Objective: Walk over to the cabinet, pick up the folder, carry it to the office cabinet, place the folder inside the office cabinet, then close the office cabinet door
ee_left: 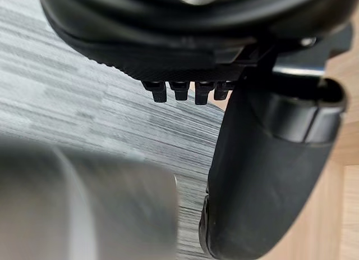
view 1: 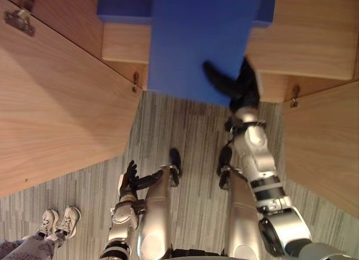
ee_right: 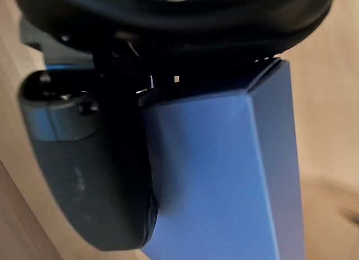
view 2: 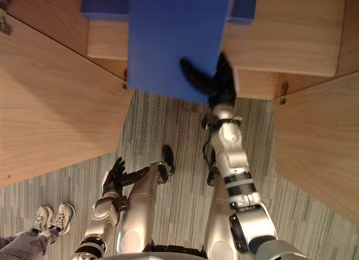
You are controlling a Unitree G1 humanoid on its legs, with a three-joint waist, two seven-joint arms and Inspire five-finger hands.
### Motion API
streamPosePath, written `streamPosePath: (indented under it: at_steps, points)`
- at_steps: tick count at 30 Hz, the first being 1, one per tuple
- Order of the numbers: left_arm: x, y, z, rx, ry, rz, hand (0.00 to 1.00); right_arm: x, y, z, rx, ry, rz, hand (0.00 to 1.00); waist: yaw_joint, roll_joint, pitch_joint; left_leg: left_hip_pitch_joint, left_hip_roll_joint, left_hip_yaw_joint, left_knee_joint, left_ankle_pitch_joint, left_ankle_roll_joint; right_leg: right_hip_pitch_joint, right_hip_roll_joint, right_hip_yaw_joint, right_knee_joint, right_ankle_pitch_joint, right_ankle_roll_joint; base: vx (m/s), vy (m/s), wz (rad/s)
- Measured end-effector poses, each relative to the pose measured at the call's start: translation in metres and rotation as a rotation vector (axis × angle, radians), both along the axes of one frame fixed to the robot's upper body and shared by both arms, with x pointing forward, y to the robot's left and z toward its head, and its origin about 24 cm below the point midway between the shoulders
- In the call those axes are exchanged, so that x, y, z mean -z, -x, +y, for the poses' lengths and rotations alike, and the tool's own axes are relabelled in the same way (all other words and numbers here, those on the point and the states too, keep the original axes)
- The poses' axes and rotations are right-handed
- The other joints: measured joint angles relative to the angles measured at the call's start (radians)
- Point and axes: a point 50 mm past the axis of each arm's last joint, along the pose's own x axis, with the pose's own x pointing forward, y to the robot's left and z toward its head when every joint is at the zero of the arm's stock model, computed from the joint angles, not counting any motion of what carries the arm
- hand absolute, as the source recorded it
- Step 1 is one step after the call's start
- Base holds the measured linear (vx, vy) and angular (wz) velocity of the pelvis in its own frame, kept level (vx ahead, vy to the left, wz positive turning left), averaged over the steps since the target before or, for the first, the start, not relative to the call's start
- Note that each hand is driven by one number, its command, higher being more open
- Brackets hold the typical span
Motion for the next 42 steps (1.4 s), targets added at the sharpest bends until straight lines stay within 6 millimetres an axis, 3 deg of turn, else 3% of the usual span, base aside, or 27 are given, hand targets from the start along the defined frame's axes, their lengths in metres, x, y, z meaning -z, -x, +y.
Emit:
streamPosePath:
  at_steps: [6,7,9,14,17,19,22,27,32,33,38,42]
  points:
    - [-0.011,-0.007,-0.005,-0.057,0.035,-0.062,1.0,-0.053,-0.014,-0.012,0.068,-0.288,-0.08,0.0,0.006,0.001,0.0,-0.024,0.016,-0.005,0.003,0.001,-0.001,-0.027,0.003,-0.025,0.015,-0.007,-0.012,0.03,-0.05,-0.02]
    - [-0.012,-0.007,-0.006,-0.059,0.038,-0.067,1.0,-0.058,-0.015,-0.012,0.068,-0.307,-0.085,1.0,0.007,0.001,0.0,-0.024,0.016,-0.006,0.002,0.001,-0.002,-0.027,0.003,-0.026,0.015,-0.006,-0.012,0.05,-0.034,0.01]
    - [-0.014,-0.008,-0.009,-0.08,0.059,-0.082,1.0,-0.074,-0.022,-0.011,0.061,-0.349,-0.088,1.0,0.007,0.002,0.0,-0.024,0.017,-0.009,-0.003,0.002,-0.003,-0.023,0.002,-0.034,0.01,-0.006,-0.013,0.04,-0.013,0.03]
    - [-0.014,-0.008,-0.012,-0.092,0.081,-0.089,1.0,-0.087,-0.038,0.008,0.026,-0.27,-0.026,1.0,0.006,0.004,-0.002,-0.013,0.013,-0.027,-0.023,0.012,-0.011,0.004,0.002,-0.056,-0.014,-0.003,-0.017,0.03,-0.009,0.1]
    - [-0.013,-0.008,-0.018,-0.085,0.098,-0.08,1.0,-0.093,-0.048,0.038,-0.018,-0.06,0.043,1.0,0.006,0.008,-0.005,0.008,0.011,-0.031,-0.047,0.024,-0.017,0.029,0.004,-0.065,-0.033,0.002,-0.022,0.01,-0.022,0.06]
    - [-0.012,-0.008,-0.021,-0.081,0.098,-0.074,1.0,-0.1,-0.048,0.062,-0.046,0.145,0.022,1.0,0.005,0.009,-0.007,0.023,0.011,-0.035,-0.066,0.034,-0.023,0.046,0.006,-0.074,-0.047,0.004,-0.025,0.0,-0.037,0.08]
    - [-0.009,-0.009,-0.023,-0.084,0.103,-0.059,1.0,-0.111,-0.045,0.083,-0.055,0.319,-0.028,1.0,0.008,0.014,-0.011,0.033,0.011,-0.039,-0.081,0.042,-0.027,0.06,0.008,-0.083,-0.057,0.006,-0.029,0.0,-0.036,0.07]
    - [-0.008,-0.011,-0.024,-0.082,0.102,-0.05,1.0,-0.11,-0.043,0.093,-0.07,0.372,-0.04,1.0,0.009,0.014,-0.015,0.037,0.01,-0.039,-0.083,0.044,-0.028,0.065,0.008,-0.084,-0.06,0.008,-0.031,0.0,-0.006,0.01]
    - [-0.006,-0.013,-0.023,-0.086,0.095,-0.039,1.0,-0.105,-0.047,0.089,-0.05,0.409,-0.01,1.0,0.004,0.014,-0.015,0.037,0.011,-0.037,-0.083,0.045,-0.027,0.066,0.011,-0.082,-0.067,0.015,-0.032,0.0,0.0,0.0]
    - [-0.006,-0.013,-0.023,-0.084,0.094,-0.037,1.0,-0.104,-0.048,0.087,-0.049,0.42,-0.008,0.0,0.002,0.014,-0.015,0.038,0.011,-0.037,-0.083,0.045,-0.027,0.068,0.011,-0.082,-0.069,0.017,-0.032,0.0,0.0,0.0]
    - [-0.005,-0.013,-0.022,-0.082,0.095,-0.033,1.0,-0.098,-0.05,0.076,-0.049,0.486,-0.002,0.0,0.001,0.014,-0.015,0.041,0.012,-0.035,-0.084,0.045,-0.027,0.07,0.013,-0.079,-0.072,0.019,-0.032,0.0,0.0,0.0]
    - [-0.004,-0.014,-0.022,-0.071,0.103,-0.027,1.0,-0.082,-0.053,0.069,-0.097,0.537,0.034,0.0,0.0,0.013,-0.015,0.047,0.013,-0.034,-0.086,0.045,-0.027,0.078,0.014,-0.08,-0.076,0.019,-0.031,0.0,0.0,0.0]
